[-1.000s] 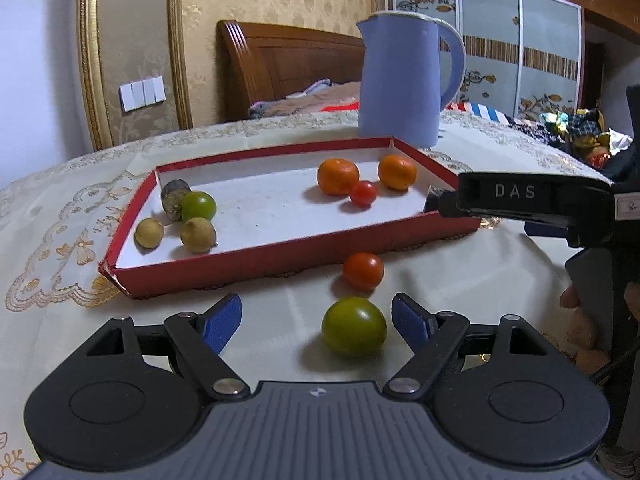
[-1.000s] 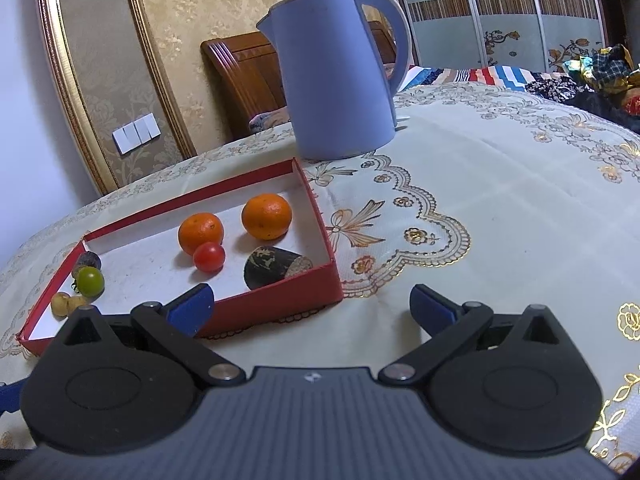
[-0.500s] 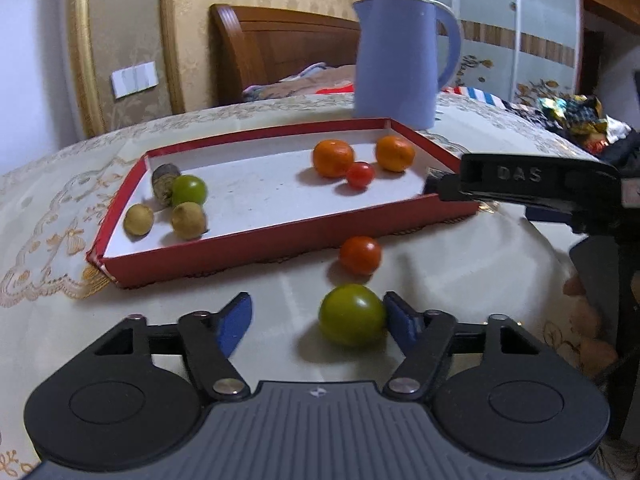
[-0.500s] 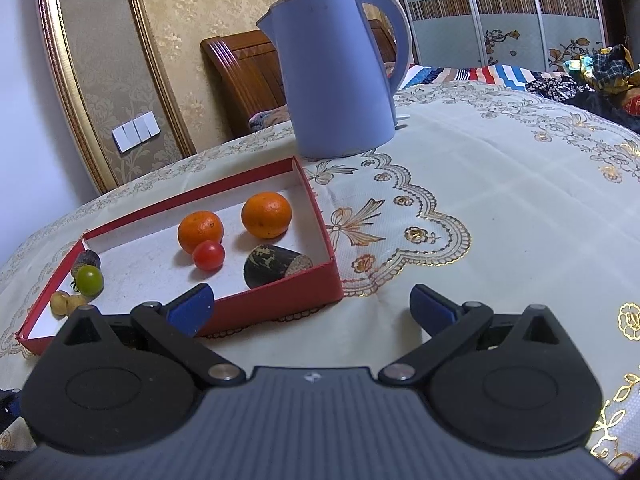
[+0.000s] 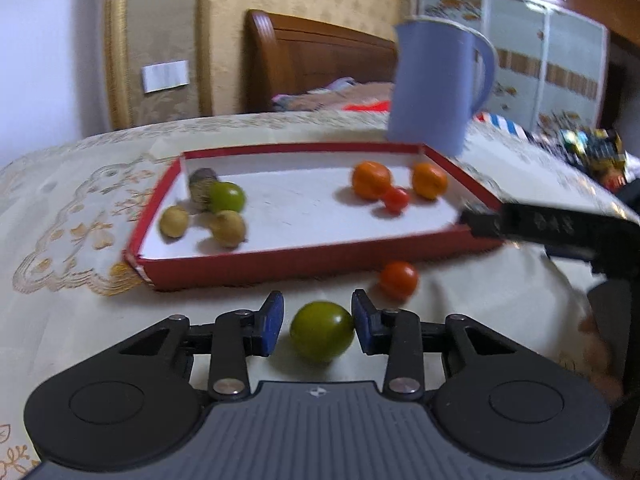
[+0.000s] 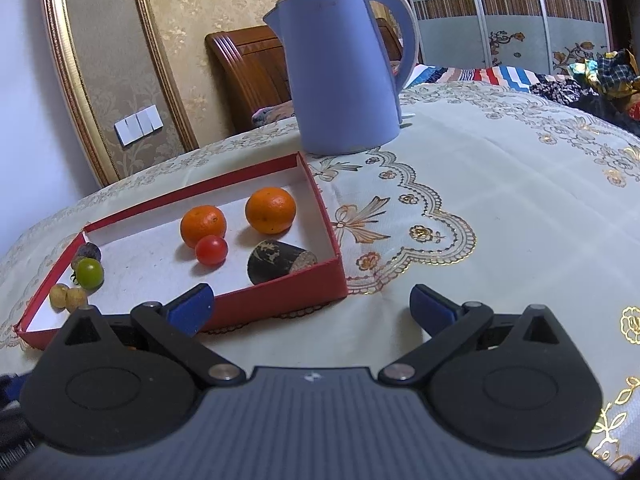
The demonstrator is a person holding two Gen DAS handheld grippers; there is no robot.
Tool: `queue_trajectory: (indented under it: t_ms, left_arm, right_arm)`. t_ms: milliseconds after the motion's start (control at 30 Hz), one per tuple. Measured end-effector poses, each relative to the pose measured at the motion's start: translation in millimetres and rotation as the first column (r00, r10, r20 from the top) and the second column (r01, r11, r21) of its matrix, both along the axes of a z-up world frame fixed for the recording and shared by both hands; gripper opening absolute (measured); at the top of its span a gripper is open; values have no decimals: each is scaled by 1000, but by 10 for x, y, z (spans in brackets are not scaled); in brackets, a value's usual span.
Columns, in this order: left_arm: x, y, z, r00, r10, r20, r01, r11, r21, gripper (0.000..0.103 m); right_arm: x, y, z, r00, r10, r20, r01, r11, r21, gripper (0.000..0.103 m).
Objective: Organize fruits
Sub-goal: 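Close the left tool on the green tomato and lift it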
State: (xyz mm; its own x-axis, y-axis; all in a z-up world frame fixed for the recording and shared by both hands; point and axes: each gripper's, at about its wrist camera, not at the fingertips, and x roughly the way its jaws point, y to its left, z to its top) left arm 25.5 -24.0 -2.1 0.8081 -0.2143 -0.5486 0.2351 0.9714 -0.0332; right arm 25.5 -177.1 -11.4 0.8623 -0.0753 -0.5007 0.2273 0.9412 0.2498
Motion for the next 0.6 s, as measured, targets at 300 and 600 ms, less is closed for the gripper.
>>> queue_trajectory:
  t_ms: [300,600]
  left_arm:
    - [37,191,56,998,58,27,-57,998,-21,36]
    - [-59,79,21,997,-75,3,75,997,-25,38]
  right_arm:
    - [-66,168,47,995,97,5,-96,994,-60,103]
    - [-12,73,-18,997,74,-27,-74,997,12,103]
